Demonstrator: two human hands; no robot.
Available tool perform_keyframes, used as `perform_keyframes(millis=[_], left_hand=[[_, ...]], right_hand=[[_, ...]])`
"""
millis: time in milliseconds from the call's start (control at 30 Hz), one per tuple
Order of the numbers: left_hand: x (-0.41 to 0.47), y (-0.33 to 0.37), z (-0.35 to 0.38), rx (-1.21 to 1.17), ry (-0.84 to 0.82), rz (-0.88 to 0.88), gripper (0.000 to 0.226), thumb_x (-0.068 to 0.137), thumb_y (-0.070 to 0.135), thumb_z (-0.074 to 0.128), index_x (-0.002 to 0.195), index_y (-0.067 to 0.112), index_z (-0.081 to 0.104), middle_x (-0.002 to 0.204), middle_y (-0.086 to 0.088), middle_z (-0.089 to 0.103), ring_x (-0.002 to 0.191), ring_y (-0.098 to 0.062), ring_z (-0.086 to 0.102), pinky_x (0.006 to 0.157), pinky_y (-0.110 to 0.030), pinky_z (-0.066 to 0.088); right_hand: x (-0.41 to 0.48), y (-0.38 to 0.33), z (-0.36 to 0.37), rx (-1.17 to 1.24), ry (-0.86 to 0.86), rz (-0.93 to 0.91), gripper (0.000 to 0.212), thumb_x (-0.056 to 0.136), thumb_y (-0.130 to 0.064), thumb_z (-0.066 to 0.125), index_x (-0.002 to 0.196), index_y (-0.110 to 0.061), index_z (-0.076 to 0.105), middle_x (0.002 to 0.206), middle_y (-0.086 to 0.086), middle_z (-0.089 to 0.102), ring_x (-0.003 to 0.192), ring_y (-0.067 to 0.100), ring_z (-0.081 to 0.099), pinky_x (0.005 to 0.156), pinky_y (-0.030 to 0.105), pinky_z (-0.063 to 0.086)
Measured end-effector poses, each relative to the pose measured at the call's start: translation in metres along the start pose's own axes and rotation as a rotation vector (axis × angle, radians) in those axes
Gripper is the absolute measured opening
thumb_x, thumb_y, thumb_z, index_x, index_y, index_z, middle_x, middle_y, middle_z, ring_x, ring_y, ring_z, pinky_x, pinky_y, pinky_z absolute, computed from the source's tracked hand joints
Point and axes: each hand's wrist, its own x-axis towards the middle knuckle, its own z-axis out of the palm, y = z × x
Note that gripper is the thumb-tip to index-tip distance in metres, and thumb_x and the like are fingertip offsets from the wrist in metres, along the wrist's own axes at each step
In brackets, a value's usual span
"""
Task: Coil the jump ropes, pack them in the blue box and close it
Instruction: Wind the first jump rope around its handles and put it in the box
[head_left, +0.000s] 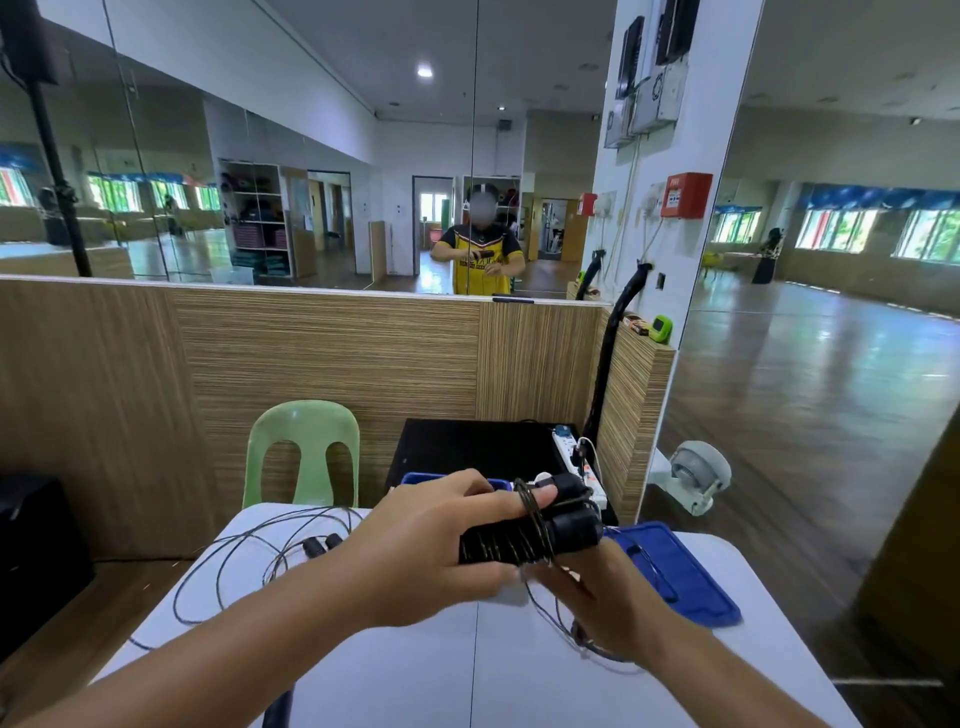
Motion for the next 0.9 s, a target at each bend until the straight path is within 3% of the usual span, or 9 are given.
perform_keyframes(millis=[67,133,200,267,367,600,733,833,900], left_hand=[[-0.004,0.005,-0.002,0.016,-0.022,0.014,0.069,0.089,0.064,0.057,0.143,0.077,0.016,0.113,0.027,0.043,0.093,0.0,0.048,0.08,-0.017,0.041],[-0.006,0.009,-0.005,0.039,-0.036,0.029,0.068,0.088,0.068,0.055,0.144,0.075,0.018,0.11,0.03,0.04,0.09,0.004,0.045,0.076,-0.011,0.035],[-0.008,0.013,-0.009,0.055,-0.048,0.044,0.067,0.086,0.07,0.054,0.145,0.073,0.021,0.109,0.03,0.04,0.088,0.006,0.043,0.075,-0.009,0.035],[-0.009,0.014,-0.013,0.066,-0.062,0.049,0.068,0.085,0.071,0.053,0.144,0.074,0.021,0.113,0.026,0.044,0.087,0.003,0.046,0.077,-0.015,0.041],[-0.012,0.014,-0.015,0.125,-0.089,0.077,0.069,0.084,0.07,0.056,0.145,0.073,0.022,0.116,0.022,0.048,0.084,0.002,0.042,0.071,-0.016,0.037],[-0.022,0.008,-0.008,0.097,-0.185,-0.017,0.061,0.093,0.066,0.052,0.147,0.069,0.023,0.12,0.023,0.045,0.096,-0.004,0.049,0.079,-0.028,0.047],[-0.026,0.006,-0.002,-0.004,-0.205,-0.085,0.053,0.098,0.057,0.048,0.144,0.072,0.025,0.13,0.028,0.039,0.102,-0.006,0.051,0.08,-0.026,0.045],[-0.024,0.003,0.0,-0.056,-0.191,-0.118,0.05,0.098,0.053,0.051,0.144,0.063,0.035,0.155,0.037,0.018,0.115,-0.008,0.053,0.081,-0.022,0.041],[-0.022,0.004,0.001,-0.123,-0.186,-0.125,0.048,0.099,0.049,0.054,0.144,0.06,0.041,0.155,0.041,0.015,0.112,-0.002,0.052,0.079,-0.015,0.041]], right_hand=[[0.014,0.0,-0.013,0.007,0.021,-0.033,0.027,0.092,-0.031,0.06,0.114,-0.018,0.062,0.103,-0.017,0.065,0.094,0.004,0.063,0.083,0.018,0.049],[0.033,0.002,-0.028,-0.08,-0.03,-0.068,0.015,0.089,-0.022,0.062,0.103,-0.019,0.058,0.101,-0.001,0.063,0.089,0.019,0.061,0.085,0.035,0.054],[0.05,0.0,-0.042,-0.232,-0.09,-0.171,0.009,0.091,-0.027,0.066,0.094,-0.029,0.057,0.096,-0.009,0.058,0.084,0.014,0.057,0.081,0.039,0.053],[0.067,-0.003,-0.053,-0.332,-0.139,-0.296,0.009,0.091,-0.041,0.064,0.098,-0.035,0.065,0.095,-0.018,0.053,0.086,0.007,0.053,0.076,0.034,0.046],[0.086,-0.017,-0.064,-0.563,-0.211,-0.515,0.022,0.091,-0.026,0.073,0.112,-0.028,0.076,0.095,-0.006,0.054,0.09,0.015,0.054,0.069,0.028,0.043],[0.108,-0.055,-0.087,-0.765,-0.277,-0.7,0.011,0.086,-0.031,0.08,0.091,-0.023,0.074,0.091,-0.005,0.057,0.078,0.012,0.052,0.055,0.022,0.039],[0.107,-0.071,-0.085,-0.848,-0.293,-0.675,0.019,0.087,-0.038,0.075,0.081,-0.02,0.073,0.076,-0.007,0.058,0.057,0.012,0.052,0.045,0.029,0.045],[0.106,-0.08,-0.08,-0.875,-0.357,-0.499,0.027,0.097,-0.042,0.062,0.09,-0.018,0.072,0.081,-0.004,0.063,0.067,0.016,0.055,0.059,0.035,0.05],[0.102,-0.084,-0.079,-0.838,-0.373,-0.388,0.029,0.099,-0.042,0.058,0.094,-0.017,0.072,0.084,-0.002,0.066,0.077,0.018,0.059,0.069,0.039,0.052]])
